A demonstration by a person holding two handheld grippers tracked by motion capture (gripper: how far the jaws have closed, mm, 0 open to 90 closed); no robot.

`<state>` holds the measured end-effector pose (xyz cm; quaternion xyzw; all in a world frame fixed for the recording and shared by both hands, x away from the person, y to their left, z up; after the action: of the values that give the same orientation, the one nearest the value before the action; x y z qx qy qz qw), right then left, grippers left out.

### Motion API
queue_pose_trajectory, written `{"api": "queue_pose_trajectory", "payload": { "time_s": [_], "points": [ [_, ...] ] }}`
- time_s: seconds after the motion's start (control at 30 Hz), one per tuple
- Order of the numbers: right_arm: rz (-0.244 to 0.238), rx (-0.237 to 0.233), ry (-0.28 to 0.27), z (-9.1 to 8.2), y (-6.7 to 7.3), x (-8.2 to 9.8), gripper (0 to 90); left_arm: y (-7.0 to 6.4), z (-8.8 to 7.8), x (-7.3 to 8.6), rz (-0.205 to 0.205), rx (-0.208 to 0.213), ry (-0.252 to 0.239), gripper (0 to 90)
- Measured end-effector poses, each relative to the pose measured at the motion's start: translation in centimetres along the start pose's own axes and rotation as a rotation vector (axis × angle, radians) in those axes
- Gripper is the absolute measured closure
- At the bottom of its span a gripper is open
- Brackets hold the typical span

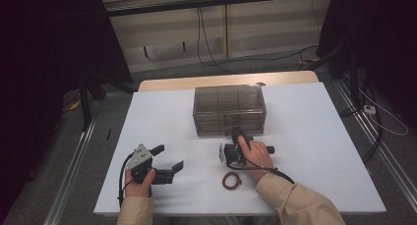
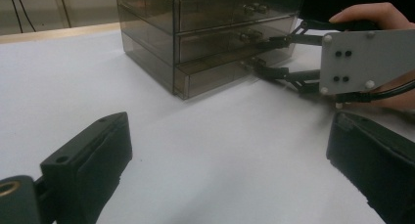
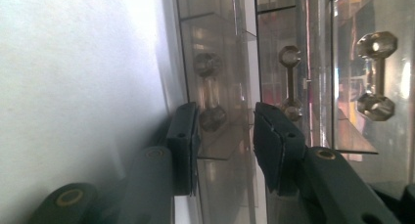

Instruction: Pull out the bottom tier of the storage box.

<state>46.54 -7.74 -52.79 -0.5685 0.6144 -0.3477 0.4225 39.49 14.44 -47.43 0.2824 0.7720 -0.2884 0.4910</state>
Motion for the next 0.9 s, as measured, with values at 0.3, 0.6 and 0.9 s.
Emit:
{"api": "queue_pose_trajectory", "payload": {
  "time_s": [0.3,0.6,0.9],
  "points": [
    [-0.01,-0.024,0.005,0.0,0.0,-0.1,68.7,0.1,0.0,0.0,0.001,-0.004,0.002,3.1],
    [-0.023,-0.046,0.004,-0.7,0.2,-0.2,68.9,0.0,-0.1,0.0,0.0,-0.004,0.001,3.1],
    [-0.027,-0.068,-0.002,-1.7,0.3,-0.4,69.2,0.0,-0.1,0.0,0.001,-0.001,0.0,3.1]
  ]
}}
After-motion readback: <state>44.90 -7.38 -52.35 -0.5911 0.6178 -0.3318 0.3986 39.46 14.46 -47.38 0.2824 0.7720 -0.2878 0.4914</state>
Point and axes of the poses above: each handheld gripper's, and its own axes: z roughly forward along the jaws, x roughly out of its underside, y roughly to its left, the point moved 10 cm from there along z, roughly forward along the jaws, and after that the axes turned 3 degrees about -z, right-handed, at the moved point
